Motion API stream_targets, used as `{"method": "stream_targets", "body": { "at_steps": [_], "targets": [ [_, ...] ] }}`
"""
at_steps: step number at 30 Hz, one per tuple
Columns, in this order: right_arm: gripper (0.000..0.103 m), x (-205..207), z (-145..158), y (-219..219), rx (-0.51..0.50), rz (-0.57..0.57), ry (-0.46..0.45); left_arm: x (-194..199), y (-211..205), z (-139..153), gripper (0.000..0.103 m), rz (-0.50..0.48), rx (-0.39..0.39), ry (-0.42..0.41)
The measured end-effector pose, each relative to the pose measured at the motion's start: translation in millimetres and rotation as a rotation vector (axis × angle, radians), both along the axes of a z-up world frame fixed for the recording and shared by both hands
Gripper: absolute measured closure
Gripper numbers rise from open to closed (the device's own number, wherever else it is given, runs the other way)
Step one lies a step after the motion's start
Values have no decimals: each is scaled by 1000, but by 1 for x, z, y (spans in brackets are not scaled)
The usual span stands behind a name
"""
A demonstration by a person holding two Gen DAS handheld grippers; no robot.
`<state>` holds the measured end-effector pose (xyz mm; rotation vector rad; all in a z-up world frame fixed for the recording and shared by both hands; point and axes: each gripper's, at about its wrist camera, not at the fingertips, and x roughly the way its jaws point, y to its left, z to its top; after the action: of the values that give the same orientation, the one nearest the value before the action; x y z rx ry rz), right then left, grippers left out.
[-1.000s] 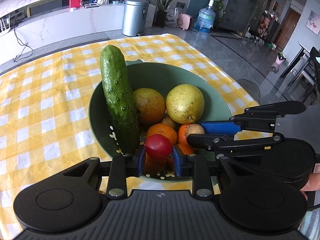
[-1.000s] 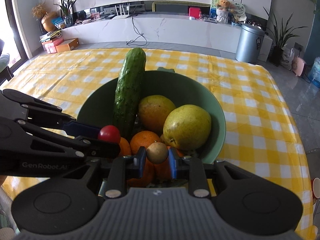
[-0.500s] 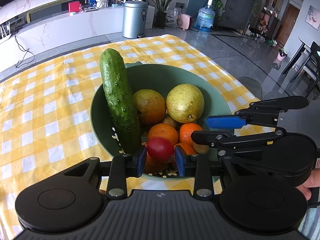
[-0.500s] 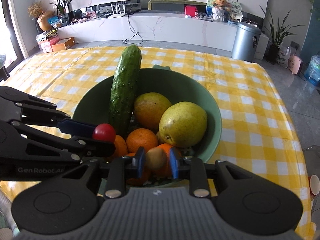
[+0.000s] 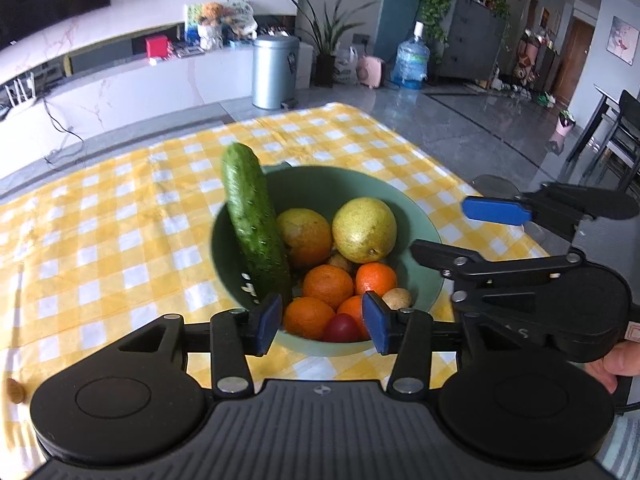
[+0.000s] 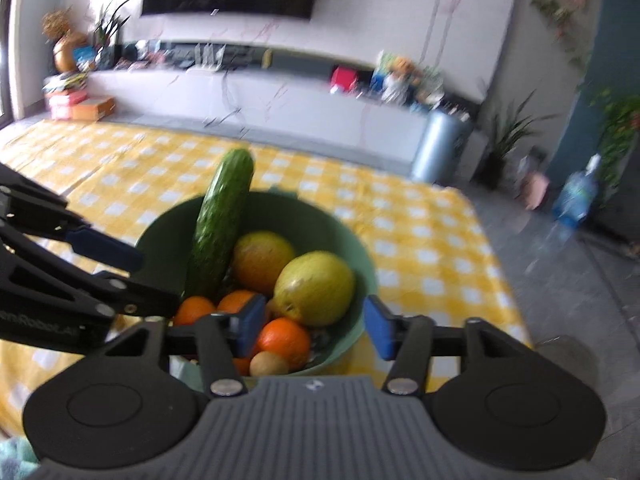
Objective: Organize fruits
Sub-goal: 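Open the left tool to drop the tomato while the right tool releases the kiwi, then move both tools back from the colander toward the remaining brown kiwis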
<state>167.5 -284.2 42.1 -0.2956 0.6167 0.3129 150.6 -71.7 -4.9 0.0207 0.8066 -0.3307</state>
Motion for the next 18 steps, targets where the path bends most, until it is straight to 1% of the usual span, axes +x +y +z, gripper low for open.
{"method": "stream_targets", "body": {
  "at_steps": [3,5,9,12,15,18],
  "targets": [
    [42,-14,7,-2,60,-37,-30,-12,7,9,46,22,16,-33],
    [40,-22,10,-3,110,-59,-37,-20,12,13,44,31,22,-48],
    [37,-38,14,-1,233,-87,-14,-33,23,18,44,58,31,-65],
    [32,-49,12,6,299,-90,7,-40,33,20,43,73,35,-65],
    [32,-61,8,18,320,-73,16,-49,43,18,43,95,41,-63],
    [32,-72,0,33,319,-34,43,-53,57,14,43,127,32,-51]
  ]
}}
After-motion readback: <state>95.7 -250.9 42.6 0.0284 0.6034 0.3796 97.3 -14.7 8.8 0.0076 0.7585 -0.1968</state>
